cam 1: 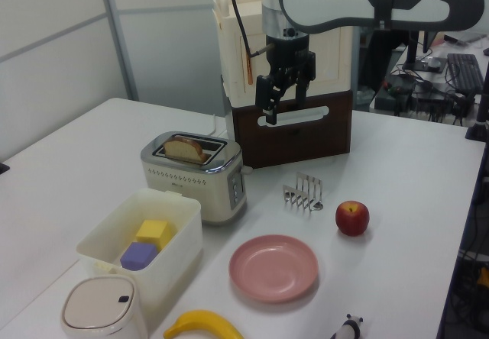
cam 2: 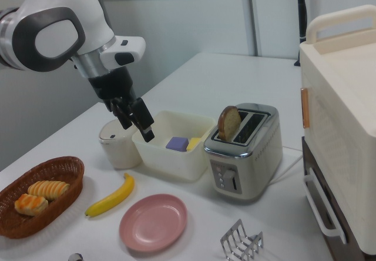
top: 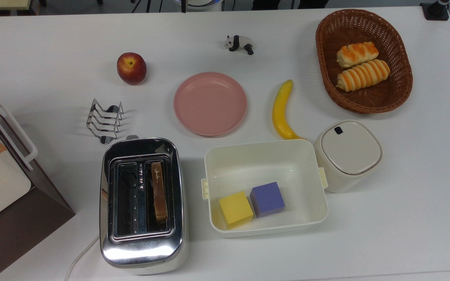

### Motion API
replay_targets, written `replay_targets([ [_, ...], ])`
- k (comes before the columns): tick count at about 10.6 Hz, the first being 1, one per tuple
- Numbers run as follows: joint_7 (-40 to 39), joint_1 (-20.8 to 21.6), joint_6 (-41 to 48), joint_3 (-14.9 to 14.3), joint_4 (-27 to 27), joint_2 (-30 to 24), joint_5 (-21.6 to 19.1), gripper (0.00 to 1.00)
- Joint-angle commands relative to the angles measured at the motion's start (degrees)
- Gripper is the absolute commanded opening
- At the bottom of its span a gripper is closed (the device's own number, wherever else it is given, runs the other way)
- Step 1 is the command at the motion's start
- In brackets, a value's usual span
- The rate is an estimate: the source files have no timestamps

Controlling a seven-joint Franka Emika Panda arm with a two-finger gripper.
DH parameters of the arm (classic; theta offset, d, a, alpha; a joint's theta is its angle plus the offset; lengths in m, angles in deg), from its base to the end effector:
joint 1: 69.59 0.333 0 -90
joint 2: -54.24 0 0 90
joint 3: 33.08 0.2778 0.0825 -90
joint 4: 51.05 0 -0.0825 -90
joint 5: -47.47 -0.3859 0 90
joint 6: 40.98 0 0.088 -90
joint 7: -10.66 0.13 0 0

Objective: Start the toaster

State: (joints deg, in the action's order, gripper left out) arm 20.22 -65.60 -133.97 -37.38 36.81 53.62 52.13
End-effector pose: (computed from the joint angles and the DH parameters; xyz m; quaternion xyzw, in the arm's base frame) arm 0.5615 -0.0134 0.5925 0.9942 -0.0858 0.0532 0.0361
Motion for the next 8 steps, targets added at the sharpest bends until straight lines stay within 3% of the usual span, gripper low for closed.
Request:
replay_targets([
  [1, -0.7, 0.4, -0.8, -0.4, 1.6, -1.5, -1.1, 1.0],
  [8, -1.4, 0.4, -1.2, -0.4, 1.8, -1.5, -1.1, 1.0],
])
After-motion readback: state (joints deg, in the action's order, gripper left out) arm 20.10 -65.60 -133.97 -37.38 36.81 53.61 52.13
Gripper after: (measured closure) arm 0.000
